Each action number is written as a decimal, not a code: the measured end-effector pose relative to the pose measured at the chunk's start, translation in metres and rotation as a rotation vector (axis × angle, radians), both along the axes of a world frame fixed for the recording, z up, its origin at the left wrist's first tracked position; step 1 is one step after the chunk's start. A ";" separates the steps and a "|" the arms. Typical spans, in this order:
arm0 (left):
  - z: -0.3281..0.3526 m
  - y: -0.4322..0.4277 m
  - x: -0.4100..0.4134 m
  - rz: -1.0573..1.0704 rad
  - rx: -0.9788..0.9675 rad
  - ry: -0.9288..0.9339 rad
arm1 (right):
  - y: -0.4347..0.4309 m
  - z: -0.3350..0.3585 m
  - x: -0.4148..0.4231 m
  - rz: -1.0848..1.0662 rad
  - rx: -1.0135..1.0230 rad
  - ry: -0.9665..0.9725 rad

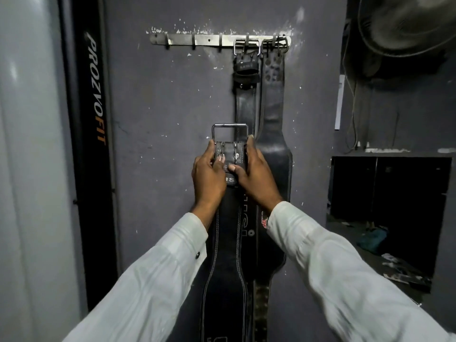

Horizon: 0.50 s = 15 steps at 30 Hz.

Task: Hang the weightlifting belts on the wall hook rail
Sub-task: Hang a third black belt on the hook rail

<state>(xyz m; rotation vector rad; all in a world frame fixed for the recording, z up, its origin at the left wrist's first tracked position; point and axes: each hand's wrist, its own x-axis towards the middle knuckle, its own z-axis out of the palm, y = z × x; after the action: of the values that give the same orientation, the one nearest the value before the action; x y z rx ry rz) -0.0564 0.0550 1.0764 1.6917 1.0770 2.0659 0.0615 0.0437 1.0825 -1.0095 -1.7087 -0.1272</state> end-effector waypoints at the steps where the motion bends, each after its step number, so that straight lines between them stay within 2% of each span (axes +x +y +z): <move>1: 0.010 0.005 -0.002 0.023 0.019 0.029 | 0.006 0.008 -0.001 0.007 0.030 -0.006; 6: 0.060 0.040 -0.011 0.118 0.104 0.156 | 0.045 0.052 -0.004 0.124 0.122 0.099; 15: 0.178 0.135 -0.020 0.115 0.241 0.189 | 0.126 0.176 0.001 0.180 0.205 0.029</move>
<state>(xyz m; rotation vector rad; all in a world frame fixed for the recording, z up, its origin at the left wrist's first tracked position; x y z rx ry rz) -0.0762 0.1900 1.2542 2.0189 1.0365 2.2195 0.0624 0.1701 1.2582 -0.7002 -1.7133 -0.1662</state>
